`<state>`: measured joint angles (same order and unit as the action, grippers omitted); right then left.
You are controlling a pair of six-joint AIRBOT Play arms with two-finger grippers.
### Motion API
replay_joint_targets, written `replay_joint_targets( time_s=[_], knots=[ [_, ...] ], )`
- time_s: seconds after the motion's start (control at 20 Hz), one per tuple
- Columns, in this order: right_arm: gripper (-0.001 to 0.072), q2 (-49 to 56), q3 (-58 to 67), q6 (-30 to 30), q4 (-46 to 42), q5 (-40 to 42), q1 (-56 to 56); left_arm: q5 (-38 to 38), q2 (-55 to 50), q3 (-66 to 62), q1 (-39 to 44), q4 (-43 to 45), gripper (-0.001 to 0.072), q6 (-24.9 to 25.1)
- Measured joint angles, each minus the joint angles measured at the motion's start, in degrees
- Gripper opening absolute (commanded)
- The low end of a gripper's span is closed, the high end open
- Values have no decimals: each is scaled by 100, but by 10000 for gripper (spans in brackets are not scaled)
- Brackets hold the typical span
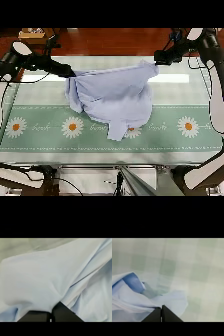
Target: Fold the shirts.
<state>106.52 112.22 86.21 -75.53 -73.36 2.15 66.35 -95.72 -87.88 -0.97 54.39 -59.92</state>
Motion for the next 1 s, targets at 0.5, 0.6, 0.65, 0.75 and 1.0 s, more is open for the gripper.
replay_joint_targets(
  time_s=[0.5,0.6,0.65,0.75,1.0],
  knots=[
    [387,-575,-48,-155,-656,-1373,-415,1353,17,-74,-721,98,460,-542],
    [387,-737,-295,-155,-798,-1692,-656,1849,63,295,-960,133,481,-855],
    [387,-815,-516,-153,-793,-1792,-785,2050,111,568,-1047,153,481,-957],
    [455,-953,-1027,-160,-544,-1873,-988,2223,199,1115,-1150,125,482,-1014],
    [484,-1281,-2341,-391,308,-1615,-1178,1976,299,2006,-1191,-389,628,-807]
  ],
)
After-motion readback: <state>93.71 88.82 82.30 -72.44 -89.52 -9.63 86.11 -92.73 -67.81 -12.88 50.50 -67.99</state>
